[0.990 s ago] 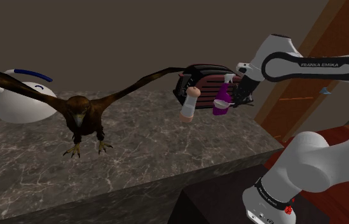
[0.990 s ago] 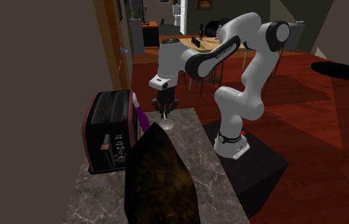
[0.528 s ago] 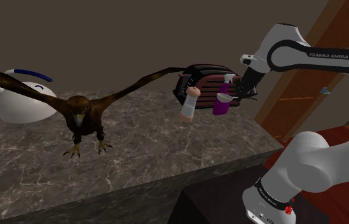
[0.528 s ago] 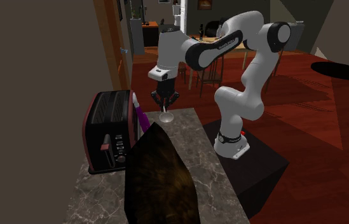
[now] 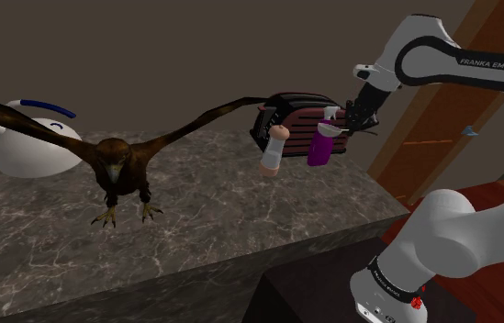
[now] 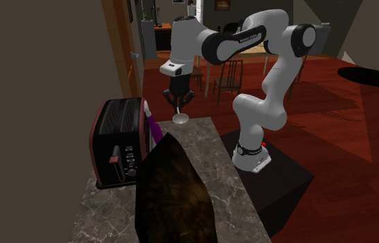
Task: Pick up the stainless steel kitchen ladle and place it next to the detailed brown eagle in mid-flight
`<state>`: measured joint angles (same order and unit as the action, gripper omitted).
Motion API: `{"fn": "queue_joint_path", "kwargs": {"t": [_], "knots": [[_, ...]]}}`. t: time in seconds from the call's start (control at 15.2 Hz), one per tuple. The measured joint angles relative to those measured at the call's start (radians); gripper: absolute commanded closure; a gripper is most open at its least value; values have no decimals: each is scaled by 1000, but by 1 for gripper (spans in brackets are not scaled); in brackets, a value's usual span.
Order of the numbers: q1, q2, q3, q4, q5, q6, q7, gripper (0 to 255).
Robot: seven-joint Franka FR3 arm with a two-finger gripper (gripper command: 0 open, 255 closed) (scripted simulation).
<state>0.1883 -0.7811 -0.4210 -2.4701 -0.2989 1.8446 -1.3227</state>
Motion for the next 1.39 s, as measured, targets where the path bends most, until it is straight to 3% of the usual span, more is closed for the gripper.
{"fn": "queue_joint_path", "kwargs": {"t": [1.39], "knots": [[31,62,49,318,55,-256,-20,255]]}}
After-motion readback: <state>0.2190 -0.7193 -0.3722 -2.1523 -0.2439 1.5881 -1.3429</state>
